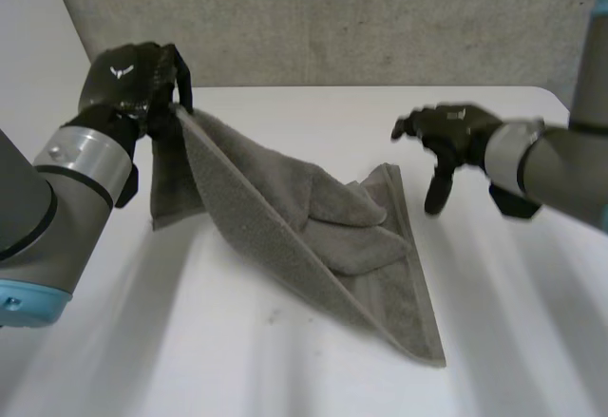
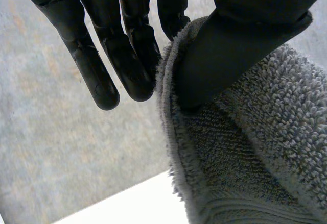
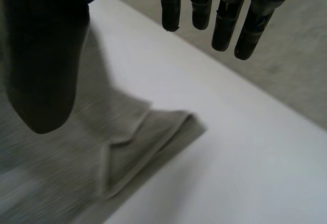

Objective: Fold the towel.

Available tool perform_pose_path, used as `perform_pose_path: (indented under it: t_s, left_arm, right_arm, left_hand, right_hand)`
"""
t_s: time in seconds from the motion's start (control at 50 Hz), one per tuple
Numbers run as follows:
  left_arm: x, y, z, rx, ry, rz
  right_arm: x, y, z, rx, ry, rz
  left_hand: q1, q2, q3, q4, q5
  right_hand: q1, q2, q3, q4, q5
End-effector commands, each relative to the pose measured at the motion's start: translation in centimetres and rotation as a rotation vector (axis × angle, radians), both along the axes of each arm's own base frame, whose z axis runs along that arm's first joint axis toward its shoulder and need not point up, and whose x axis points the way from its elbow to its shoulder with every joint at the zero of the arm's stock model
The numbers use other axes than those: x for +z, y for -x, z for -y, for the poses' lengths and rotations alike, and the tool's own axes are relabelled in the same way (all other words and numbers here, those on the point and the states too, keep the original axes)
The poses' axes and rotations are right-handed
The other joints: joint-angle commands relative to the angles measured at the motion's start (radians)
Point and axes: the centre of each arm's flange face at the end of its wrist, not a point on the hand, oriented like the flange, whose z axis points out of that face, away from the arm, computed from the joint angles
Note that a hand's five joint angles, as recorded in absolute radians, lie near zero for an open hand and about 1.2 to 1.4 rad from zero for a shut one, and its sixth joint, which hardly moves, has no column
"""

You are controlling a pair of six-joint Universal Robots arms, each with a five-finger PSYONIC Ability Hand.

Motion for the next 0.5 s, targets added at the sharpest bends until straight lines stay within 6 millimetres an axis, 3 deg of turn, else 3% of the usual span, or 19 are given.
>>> perform_pose_path:
  t_s: [0.02,0.06,0.12,0.24,0.36,0.5]
  left_arm:
    - [1.3,0.4,0.1,-0.009,0.038,-0.015]
    - [1.3,0.5,0.4,-0.009,0.038,-0.015]
    - [0.7,0.7,0.7,-0.010,0.024,-0.009]
    - [0.2,0.8,1.0,-0.010,0.011,-0.005]
    - [0.4,0.8,1.2,-0.009,0.018,-0.008]
    - [0.4,0.8,1.2,-0.009,0.016,-0.007]
  right_arm:
    - [-4.0,1.4,-6.3,0.079,-0.134,-0.001]
    - [-5.9,2.0,-8.2,0.077,-0.164,0.010]
    - [-7.2,2.5,-9.5,0.043,-0.180,0.074]
    - [-9.4,2.7,-10.3,-0.031,-0.255,0.228]
    - [-11.6,2.3,-10.4,-0.047,-0.366,0.247]
    - [-12.1,1.6,-10.8,-0.007,-0.390,0.271]
  left_hand:
    - [0.211,0.179,0.181,0.179,0.198]
    - [0.211,0.179,0.181,0.179,0.198]
    - [0.211,0.179,0.181,0.179,0.198]
    - [0.211,0.179,0.181,0.179,0.198]
    - [0.211,0.179,0.181,0.179,0.198]
    - [0.211,0.179,0.181,0.179,0.198]
  right_hand:
    - [-0.058,-0.065,-0.067,-0.082,-0.058]
    - [-0.058,-0.065,-0.067,-0.082,-0.058]
    - [-0.057,-0.065,-0.066,-0.081,-0.057]
    - [-0.045,-0.052,-0.054,-0.069,-0.044]
    - [0.017,0.009,0.008,-0.007,0.017]
    - [0.058,0.051,0.049,0.034,0.058]
